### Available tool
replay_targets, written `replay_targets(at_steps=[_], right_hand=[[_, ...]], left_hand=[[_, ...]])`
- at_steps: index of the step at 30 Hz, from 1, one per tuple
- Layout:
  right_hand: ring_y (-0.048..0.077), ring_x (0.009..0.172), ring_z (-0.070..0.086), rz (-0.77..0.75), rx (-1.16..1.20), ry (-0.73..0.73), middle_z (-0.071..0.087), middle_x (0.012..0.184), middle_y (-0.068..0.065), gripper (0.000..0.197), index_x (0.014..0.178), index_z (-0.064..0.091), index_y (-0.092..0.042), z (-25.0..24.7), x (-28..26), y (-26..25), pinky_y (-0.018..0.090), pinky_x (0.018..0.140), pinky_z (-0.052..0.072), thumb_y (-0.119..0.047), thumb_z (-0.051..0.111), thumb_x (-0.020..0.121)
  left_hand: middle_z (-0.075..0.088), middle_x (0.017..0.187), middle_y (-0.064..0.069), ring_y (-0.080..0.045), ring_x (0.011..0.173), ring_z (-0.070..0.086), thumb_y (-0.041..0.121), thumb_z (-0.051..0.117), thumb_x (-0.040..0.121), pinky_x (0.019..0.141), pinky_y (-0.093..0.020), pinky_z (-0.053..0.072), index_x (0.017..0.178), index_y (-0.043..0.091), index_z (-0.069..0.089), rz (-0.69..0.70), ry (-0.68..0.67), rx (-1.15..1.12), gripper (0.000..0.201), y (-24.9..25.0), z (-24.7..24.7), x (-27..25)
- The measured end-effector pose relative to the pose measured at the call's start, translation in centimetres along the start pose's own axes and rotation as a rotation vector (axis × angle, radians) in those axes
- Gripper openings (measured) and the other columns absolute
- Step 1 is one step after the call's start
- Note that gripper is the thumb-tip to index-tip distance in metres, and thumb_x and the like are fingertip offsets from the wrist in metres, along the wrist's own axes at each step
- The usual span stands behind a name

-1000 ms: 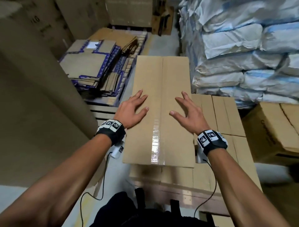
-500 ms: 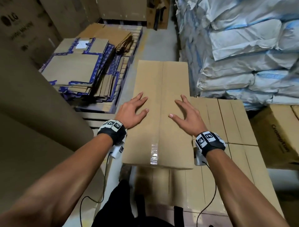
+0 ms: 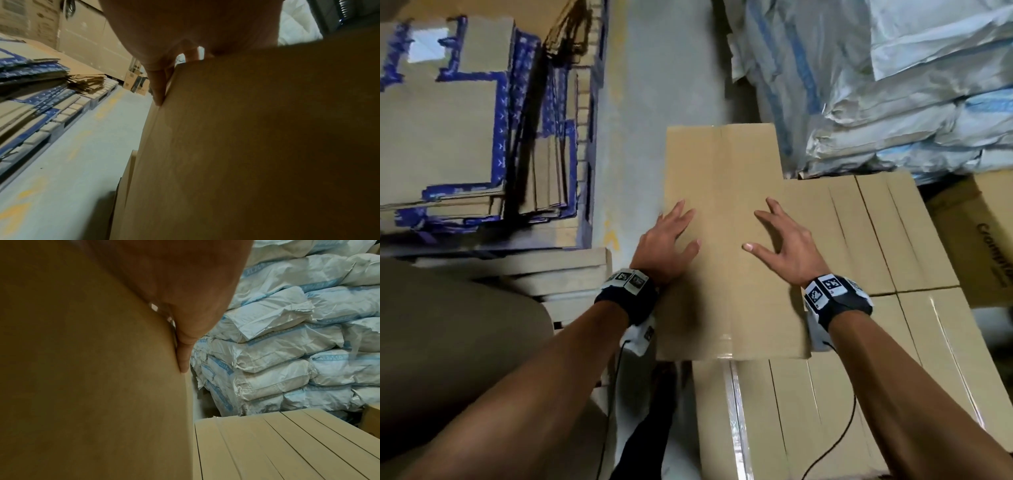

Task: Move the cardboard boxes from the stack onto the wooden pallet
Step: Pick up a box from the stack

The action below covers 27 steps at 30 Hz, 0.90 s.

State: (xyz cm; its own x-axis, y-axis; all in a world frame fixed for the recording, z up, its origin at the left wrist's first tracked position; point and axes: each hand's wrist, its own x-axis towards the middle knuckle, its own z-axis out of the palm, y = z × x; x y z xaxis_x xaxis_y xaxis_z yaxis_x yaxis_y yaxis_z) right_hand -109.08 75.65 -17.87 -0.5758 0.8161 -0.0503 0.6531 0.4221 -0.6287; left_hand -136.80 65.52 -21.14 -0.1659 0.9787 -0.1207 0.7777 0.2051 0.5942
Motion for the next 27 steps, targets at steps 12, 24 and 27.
replay_targets(at_steps=[12,24,27], right_hand=[[0.007,0.154,0.019,0.052,-0.108,-0.144,0.011,0.175,-0.004,0.074,0.158,0.042,-0.029,8.5,10.6,11.7,0.03,0.123,0.017,-0.052,0.072,0.094],[0.051,0.152,0.023,0.168,-0.21,-0.185,-0.009,0.176,0.002,0.067,0.166,0.022,-0.029,12.9,7.8,15.7,0.055,0.127,0.018,-0.044,0.051,0.107],[0.044,0.15,0.032,0.191,-0.124,-0.197,-0.015,0.175,-0.005,0.073,0.166,0.019,-0.03,13.1,2.8,15.0,0.055,0.123,0.03,-0.045,0.056,0.105]], left_hand=[[0.022,0.172,0.004,-0.039,0.156,0.026,0.056,0.054,0.088,0.125,-0.058,0.028,0.159,0.021,0.041,0.043,-0.032,-0.069,0.08,-8.6,11.0,11.5],[0.011,0.173,-0.017,-0.034,0.159,0.012,0.029,0.052,0.096,0.13,-0.053,0.007,0.163,0.0,0.022,0.054,-0.144,-0.021,0.079,-8.3,15.8,10.2],[0.002,0.175,-0.008,-0.035,0.16,0.01,0.023,0.061,0.1,0.129,-0.05,0.019,0.166,0.008,0.013,0.013,-0.174,-0.02,0.083,-7.9,16.2,5.8]])
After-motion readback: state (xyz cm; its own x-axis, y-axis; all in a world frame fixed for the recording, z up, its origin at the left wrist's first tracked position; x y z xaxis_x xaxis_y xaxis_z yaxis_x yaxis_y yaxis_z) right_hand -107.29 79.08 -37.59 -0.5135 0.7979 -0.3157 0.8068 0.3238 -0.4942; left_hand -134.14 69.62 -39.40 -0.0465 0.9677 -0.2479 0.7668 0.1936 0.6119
